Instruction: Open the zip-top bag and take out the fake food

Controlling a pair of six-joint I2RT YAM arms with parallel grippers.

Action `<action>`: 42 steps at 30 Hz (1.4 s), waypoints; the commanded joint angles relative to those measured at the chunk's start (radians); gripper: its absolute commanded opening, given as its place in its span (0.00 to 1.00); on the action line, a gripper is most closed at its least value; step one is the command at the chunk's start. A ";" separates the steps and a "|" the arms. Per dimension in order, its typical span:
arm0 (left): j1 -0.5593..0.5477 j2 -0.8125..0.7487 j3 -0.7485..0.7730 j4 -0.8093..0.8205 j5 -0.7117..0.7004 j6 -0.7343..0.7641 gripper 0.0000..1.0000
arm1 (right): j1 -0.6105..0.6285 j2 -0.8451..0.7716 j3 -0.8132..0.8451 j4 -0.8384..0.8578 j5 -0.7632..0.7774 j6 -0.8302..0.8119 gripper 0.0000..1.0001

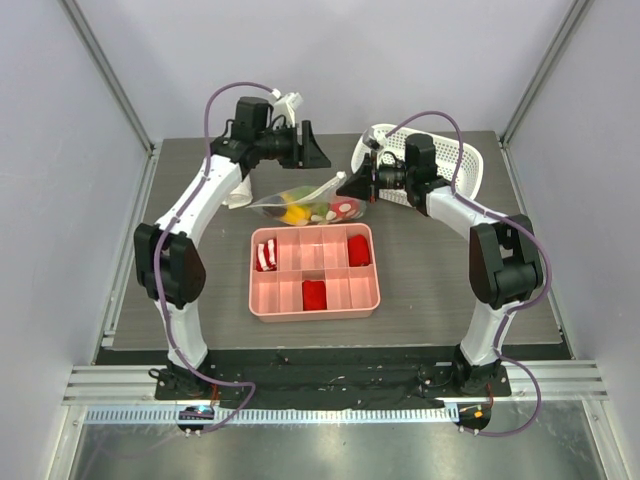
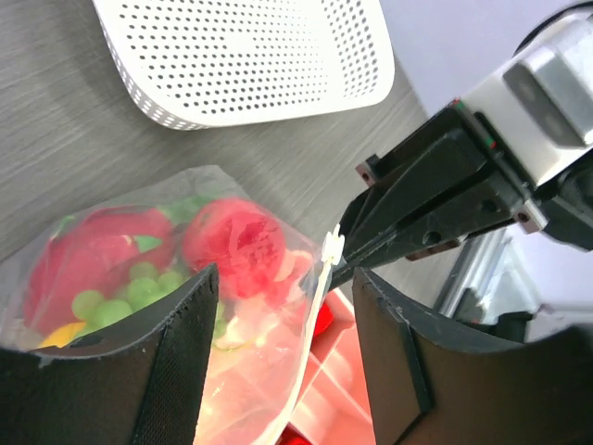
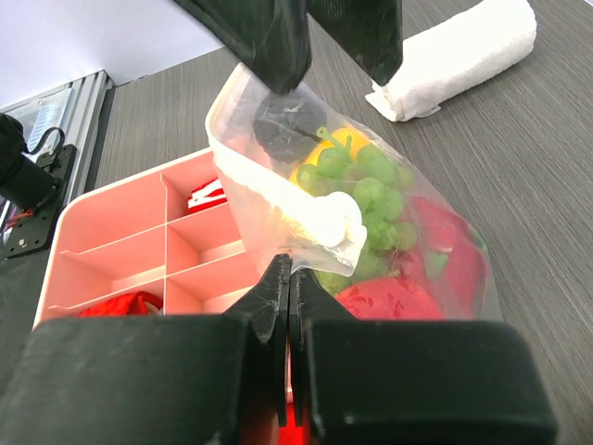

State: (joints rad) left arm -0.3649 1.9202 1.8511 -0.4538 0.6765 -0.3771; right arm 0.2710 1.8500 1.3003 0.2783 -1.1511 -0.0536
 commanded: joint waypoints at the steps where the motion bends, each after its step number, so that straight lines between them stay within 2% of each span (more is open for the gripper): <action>1: -0.003 0.005 0.037 0.066 0.129 -0.104 0.57 | -0.003 -0.064 0.051 0.007 -0.015 -0.025 0.01; 2: -0.005 0.014 0.043 0.064 0.141 -0.111 0.55 | -0.003 -0.066 0.054 0.006 -0.015 -0.025 0.01; 7: -0.022 0.011 0.014 0.119 0.176 -0.112 0.55 | -0.003 -0.064 0.056 0.004 -0.016 -0.025 0.01; 12: -0.049 0.013 0.017 0.078 0.103 -0.057 0.57 | -0.003 -0.063 0.057 0.002 -0.019 -0.025 0.01; 16: -0.058 0.031 0.046 0.033 0.066 -0.022 0.50 | -0.003 -0.058 0.062 0.002 -0.021 -0.020 0.01; 20: -0.058 0.037 0.057 0.021 0.043 -0.009 0.47 | -0.003 -0.057 0.068 0.001 -0.022 -0.018 0.01; 25: -0.062 0.049 0.062 0.021 0.052 -0.011 0.38 | -0.003 -0.054 0.071 0.001 -0.022 -0.017 0.01; 29: -0.063 0.051 0.059 0.020 0.051 -0.011 0.26 | -0.003 -0.054 0.071 0.001 -0.021 -0.015 0.01; 33: -0.063 0.049 0.066 0.018 0.047 -0.006 0.06 | -0.003 -0.055 0.071 -0.001 -0.013 -0.012 0.02; 34: -0.063 0.048 0.066 0.017 0.047 -0.002 0.00 | -0.003 -0.055 0.074 -0.001 -0.010 -0.008 0.13; 38: -0.063 0.039 0.054 0.017 0.067 0.007 0.00 | -0.003 -0.054 0.079 0.009 -0.002 0.001 0.29; 39: -0.063 0.037 0.051 0.020 0.075 0.010 0.00 | -0.003 -0.054 0.079 0.012 -0.004 0.004 0.37; 42: -0.065 0.030 0.040 0.020 0.086 0.018 0.00 | -0.004 -0.046 0.082 0.050 -0.016 0.035 0.40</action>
State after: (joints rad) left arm -0.4259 1.9709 1.8767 -0.4458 0.7273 -0.3836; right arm 0.2710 1.8492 1.3350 0.2619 -1.1526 -0.0444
